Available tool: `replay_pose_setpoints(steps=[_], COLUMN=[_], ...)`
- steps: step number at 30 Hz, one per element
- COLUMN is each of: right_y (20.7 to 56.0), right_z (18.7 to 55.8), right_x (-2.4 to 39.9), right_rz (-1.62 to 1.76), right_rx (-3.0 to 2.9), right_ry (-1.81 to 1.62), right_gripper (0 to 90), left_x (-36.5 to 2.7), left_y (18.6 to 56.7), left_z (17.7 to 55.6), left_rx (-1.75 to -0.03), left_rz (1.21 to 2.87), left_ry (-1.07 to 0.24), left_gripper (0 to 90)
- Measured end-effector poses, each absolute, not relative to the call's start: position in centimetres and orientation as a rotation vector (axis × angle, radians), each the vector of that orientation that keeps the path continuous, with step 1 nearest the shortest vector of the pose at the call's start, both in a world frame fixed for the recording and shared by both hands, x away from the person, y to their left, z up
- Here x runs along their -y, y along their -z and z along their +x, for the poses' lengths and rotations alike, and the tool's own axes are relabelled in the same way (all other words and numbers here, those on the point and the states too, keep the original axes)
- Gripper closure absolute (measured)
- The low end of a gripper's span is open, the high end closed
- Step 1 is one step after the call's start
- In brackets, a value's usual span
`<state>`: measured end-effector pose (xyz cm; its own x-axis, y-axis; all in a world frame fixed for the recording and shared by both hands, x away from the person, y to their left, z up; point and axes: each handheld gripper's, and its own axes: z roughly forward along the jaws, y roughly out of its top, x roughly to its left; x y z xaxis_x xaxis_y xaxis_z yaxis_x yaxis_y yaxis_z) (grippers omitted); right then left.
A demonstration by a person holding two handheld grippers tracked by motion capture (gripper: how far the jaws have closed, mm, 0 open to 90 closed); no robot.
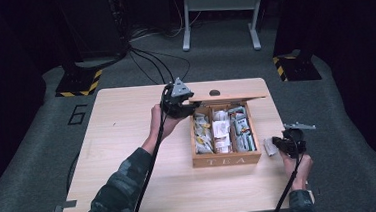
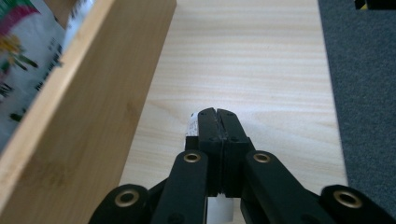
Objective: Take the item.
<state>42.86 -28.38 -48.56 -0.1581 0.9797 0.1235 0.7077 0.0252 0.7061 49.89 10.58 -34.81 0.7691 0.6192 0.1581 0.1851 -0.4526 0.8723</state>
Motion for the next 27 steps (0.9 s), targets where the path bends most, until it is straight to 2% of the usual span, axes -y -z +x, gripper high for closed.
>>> replay_pose_setpoints(steps=[4, 6, 16, 19, 24, 27], right_y=[49.2, 49.2, 48.1, 47.8, 47.6, 47.6], right_z=[43.0, 43.0, 41.4, 40.6, 39.3, 38.5], right_x=[28.4, 28.3, 28.6, 28.7, 28.7, 28.8], right_rz=[1.718, 1.716, 1.686, 1.653, 1.609, 1.589], right_rx=[-1.912, -1.911, -1.865, -1.85, -1.834, -1.828], right_ry=[-0.915, -0.915, -0.968, -0.988, -0.991, -1.001], right_gripper=[89.2, 85.9, 40.6, 29.7, 18.3, 15.4], left_x=[-10.6, -10.5, -10.5, -10.6, -10.5, -10.5], left_y=[34.8, 34.8, 34.8, 34.8, 34.8, 34.8], left_z=[49.9, 49.8, 49.8, 49.9, 49.8, 49.8], left_rx=[-0.608, -0.609, -0.609, -0.607, -0.612, -0.611], left_rz=[2.013, 2.011, 2.014, 2.015, 2.014, 2.015], left_ry=[-0.571, -0.573, -0.57, -0.576, -0.572, -0.572], left_gripper=[56.8, 56.7, 56.7, 56.7, 56.7, 56.7])
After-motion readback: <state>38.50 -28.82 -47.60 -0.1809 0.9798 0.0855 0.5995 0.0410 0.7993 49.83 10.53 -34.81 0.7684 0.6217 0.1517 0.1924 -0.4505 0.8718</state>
